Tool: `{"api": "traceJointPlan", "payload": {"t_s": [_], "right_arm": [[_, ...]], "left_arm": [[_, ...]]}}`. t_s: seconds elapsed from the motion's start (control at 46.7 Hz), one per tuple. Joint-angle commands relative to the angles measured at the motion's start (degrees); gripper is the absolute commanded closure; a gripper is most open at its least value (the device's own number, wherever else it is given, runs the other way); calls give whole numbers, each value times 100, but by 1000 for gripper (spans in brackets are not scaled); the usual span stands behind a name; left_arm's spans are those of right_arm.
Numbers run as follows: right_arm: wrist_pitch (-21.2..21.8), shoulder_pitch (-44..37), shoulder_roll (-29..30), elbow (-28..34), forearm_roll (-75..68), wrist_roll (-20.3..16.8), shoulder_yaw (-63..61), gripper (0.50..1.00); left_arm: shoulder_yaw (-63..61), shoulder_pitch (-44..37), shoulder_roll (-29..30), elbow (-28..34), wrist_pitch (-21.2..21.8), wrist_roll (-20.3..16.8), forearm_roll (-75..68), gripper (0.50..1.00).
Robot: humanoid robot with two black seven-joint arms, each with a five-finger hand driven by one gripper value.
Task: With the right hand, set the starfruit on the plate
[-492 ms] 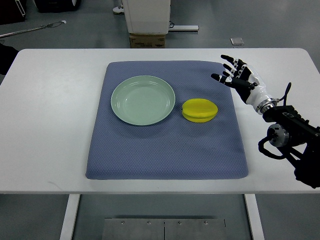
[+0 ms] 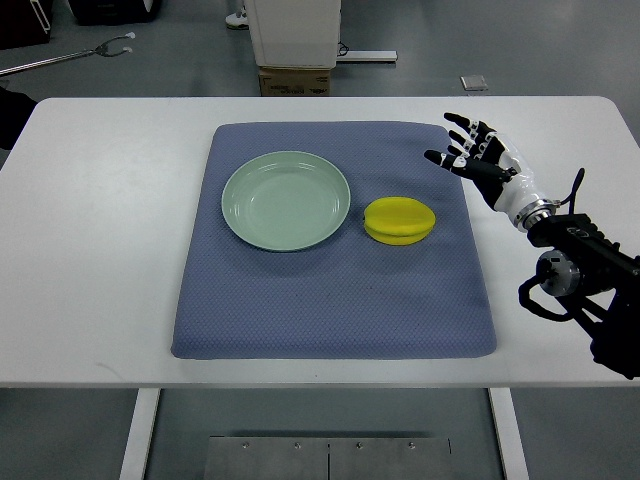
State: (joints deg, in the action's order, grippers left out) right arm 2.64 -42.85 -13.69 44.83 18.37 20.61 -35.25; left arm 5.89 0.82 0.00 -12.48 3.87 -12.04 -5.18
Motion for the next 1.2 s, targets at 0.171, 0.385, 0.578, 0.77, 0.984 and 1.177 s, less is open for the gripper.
{"api": "traceJointPlan", "payload": {"t_s": [0.171,0.385,0.578,0.77,0.984,1.177], "right_arm": [[0,4,6,-9,0,4,9,500],[0,-4,6,-1,0,-4,9,500],[0,4,-2,-9,0,-4,9,500],[0,4,6,-9,0,-4,9,500],[0,13,6,-9,0,4,18,500],[0,48,6,-1,0,4,27,500]], "left_arm": [[-9,6,0,0,0,0,0,500],[0,6,0,0,0,0,0,500],[0,6,0,0,0,0,0,500],[-9,6,0,0,0,0,0,500],[0,6,0,0,0,0,0,500],[0,6,0,0,0,0,0,500]]}}
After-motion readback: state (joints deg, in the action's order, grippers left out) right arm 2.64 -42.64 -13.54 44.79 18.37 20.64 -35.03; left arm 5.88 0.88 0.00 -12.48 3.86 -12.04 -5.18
